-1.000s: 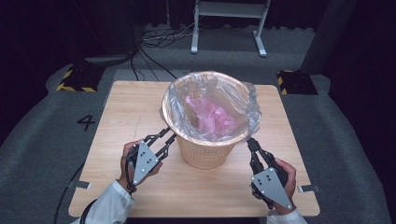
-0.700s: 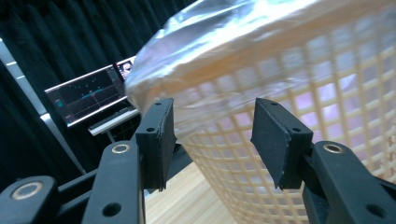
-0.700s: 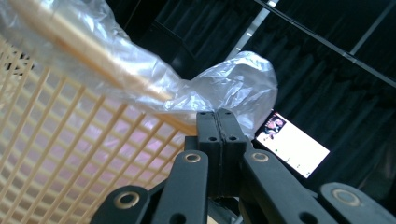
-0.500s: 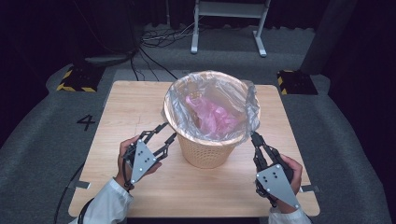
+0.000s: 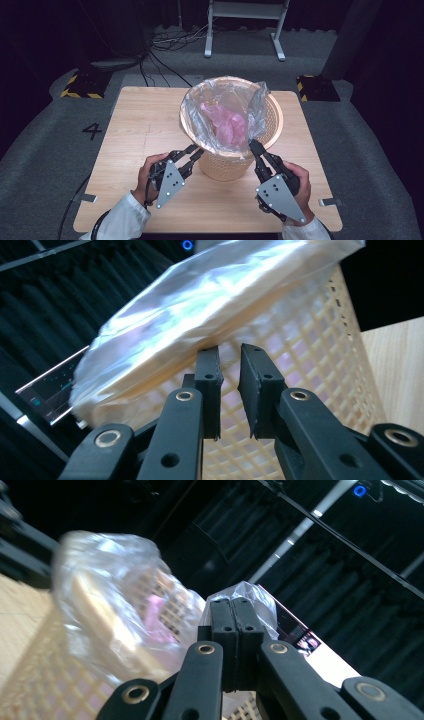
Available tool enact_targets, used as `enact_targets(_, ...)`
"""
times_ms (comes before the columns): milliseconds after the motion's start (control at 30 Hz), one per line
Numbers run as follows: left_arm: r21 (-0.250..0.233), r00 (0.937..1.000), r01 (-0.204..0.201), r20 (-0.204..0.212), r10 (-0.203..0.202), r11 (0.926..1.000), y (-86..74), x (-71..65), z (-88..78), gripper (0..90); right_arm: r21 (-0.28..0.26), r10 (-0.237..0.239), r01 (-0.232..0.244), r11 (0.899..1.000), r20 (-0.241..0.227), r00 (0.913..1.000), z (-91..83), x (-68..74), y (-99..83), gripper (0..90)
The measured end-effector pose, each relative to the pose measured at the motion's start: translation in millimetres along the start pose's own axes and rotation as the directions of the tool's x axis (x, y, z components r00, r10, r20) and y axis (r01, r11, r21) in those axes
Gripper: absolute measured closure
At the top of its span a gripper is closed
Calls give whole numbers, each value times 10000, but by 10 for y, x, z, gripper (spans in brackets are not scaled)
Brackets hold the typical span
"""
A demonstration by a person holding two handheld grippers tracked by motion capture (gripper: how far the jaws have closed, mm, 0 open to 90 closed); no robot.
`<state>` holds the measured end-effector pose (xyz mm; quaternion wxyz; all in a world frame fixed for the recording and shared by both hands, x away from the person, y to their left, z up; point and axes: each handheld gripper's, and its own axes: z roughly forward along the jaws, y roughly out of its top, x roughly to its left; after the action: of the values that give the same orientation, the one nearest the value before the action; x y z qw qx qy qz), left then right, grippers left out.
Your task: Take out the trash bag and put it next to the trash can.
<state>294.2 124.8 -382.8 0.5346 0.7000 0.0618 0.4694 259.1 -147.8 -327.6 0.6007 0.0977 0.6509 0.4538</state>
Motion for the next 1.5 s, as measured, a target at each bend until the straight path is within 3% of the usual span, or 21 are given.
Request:
enact_targets(300,5,10000,45,7,-45,10000,49,-78,19,773,-409,56,-88,9991,-780,9969,21,189,209,900)
enact_targets(533,68,9993,380,-47,-380,9993,38,-80,37,776,-891,564,-698,9936,-1451,9878,6,365,304,900)
enact_targets(667,-76,9979,642,43,-642,9979,11,-68,10,689,-939,574,-745,9928,-1733,9832,18,440,297,900)
enact_targets(733,-146,9964,853,14,-853,9962,-11,-42,-34,625,-888,1061,-1272,9879,-2110,9717,32,458,255,900)
enact_targets(767,-162,9955,942,-43,-943,9954,-19,-28,-51,544,-960,1106,-1351,9862,-2265,9677,30,500,238,900)
enact_targets(867,-256,9866,1627,-76,-1629,9864,-61,31,-132,496,-1049,1086,-1380,9849,-2467,9630,25,564,234,900)
enact_targets(933,-311,9842,1752,-194,-1758,9841,-85,56,-183,464,-1036,997,-1313,9859,-2664,9587,30,611,221,900)
enact_targets(1033,-490,9778,2071,-218,-2084,9771,-115,108,-247,419,-881,1294,-1625,9828,-2996,9453,67,655,154,900)
enact_targets(1100,-603,9691,2465,105,-2464,9672,-133,160,-277,391,-766,1542,-1882,9791,-3234,9336,95,672,111,900)
enact_targets(1167,-672,9630,2690,49,-2693,9608,-114,197,-300,388,-666,1706,-2059,9763,-3489,9215,125,693,75,900)
enact_targets(1200,-753,9582,2861,201,-2854,9552,-74,213,-303,387,-576,1865,-2219,9734,-3645,9124,151,706,45,900)
enact_targets(1267,-884,9512,3085,407,-3060,9471,9,209,-301,385,-521,2034,-2398,9694,-3765,9038,171,706,16,900)
enact_targets(1300,-924,9508,3094,453,-3064,9464,47,193,-295,385,-475,2190,-2571,9652,-3904,8942,186,710,-6,900)
enact_targets(1367,-851,9507,3095,473,-3065,9471,108,156,-273,385,-400,2276,-2669,9629,-4108,8829,210,742,-42,900)
enact_targets(1400,-750,9511,3079,505,-3048,9484,136,141,-259,380,-376,2265,-2650,9635,-4129,8821,220,759,-53,900)
enact_targets(1467,-707,9502,3116,202,-3110,9476,175,107,-231,375,-310,2185,-2551,9664,-4239,8790,241,811,-80,900)
enact_targets(1500,-540,9489,3136,-202,-3150,9480,191,91,-205,373,-264,2198,-2556,9664,-4304,8755,253,834,-95,900)
